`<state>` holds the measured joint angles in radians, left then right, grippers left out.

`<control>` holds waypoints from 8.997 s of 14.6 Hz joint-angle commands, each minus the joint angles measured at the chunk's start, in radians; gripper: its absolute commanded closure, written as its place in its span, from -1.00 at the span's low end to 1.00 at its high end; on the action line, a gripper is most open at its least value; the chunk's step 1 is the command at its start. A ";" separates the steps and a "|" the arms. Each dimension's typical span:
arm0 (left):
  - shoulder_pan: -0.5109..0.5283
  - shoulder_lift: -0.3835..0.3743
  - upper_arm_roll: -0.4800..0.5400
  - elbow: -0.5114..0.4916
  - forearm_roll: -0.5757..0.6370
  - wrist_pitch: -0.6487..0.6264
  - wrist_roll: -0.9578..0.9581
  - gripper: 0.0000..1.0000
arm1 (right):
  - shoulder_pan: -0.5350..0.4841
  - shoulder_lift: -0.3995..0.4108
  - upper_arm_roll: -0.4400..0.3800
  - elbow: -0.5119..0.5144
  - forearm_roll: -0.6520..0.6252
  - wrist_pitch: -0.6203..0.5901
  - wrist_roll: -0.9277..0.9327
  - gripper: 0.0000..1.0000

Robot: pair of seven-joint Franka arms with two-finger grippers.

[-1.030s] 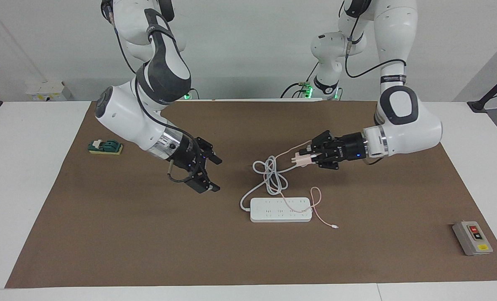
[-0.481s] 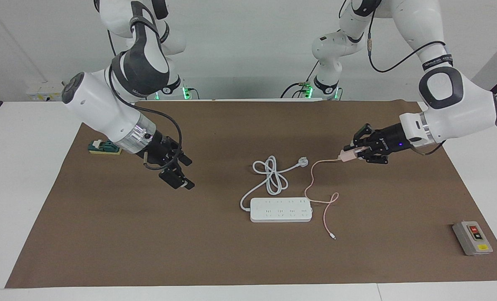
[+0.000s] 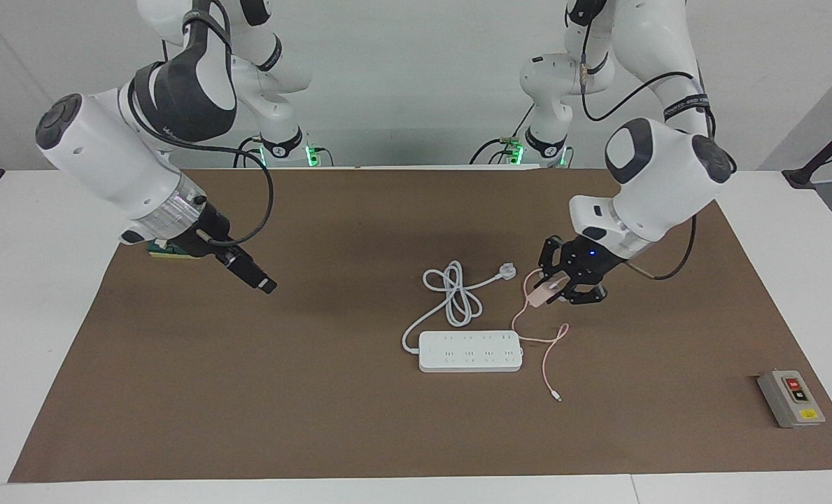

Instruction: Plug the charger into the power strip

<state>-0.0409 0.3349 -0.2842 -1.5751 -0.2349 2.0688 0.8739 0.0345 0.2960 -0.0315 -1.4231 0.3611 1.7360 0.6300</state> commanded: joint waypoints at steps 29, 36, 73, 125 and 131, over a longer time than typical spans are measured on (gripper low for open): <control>-0.091 0.231 -0.073 0.069 0.566 0.068 0.149 1.00 | -0.171 -0.328 0.084 -0.209 -0.401 -0.227 -0.696 -1.00; -0.085 0.227 -0.085 0.058 0.563 0.042 0.155 1.00 | -0.176 -0.330 0.084 -0.209 -0.401 -0.227 -0.696 -1.00; -0.083 0.217 -0.099 0.003 0.542 0.022 0.135 1.00 | -0.177 -0.345 0.077 -0.214 -0.399 -0.225 -0.702 -1.00; -0.001 0.182 -0.190 0.172 0.370 -0.150 0.106 -1.00 | -0.183 -0.345 0.076 -0.214 -0.399 -0.220 -0.702 -1.00; 0.059 0.046 -0.182 0.178 0.252 -0.295 -0.076 -1.00 | -0.183 -0.345 0.074 -0.212 -0.399 -0.220 -0.704 -1.00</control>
<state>0.0074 0.4369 -0.4695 -1.3773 0.0392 1.8274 0.8644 -0.1367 -0.0337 0.0366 -1.6256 -0.0354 1.5191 -0.0833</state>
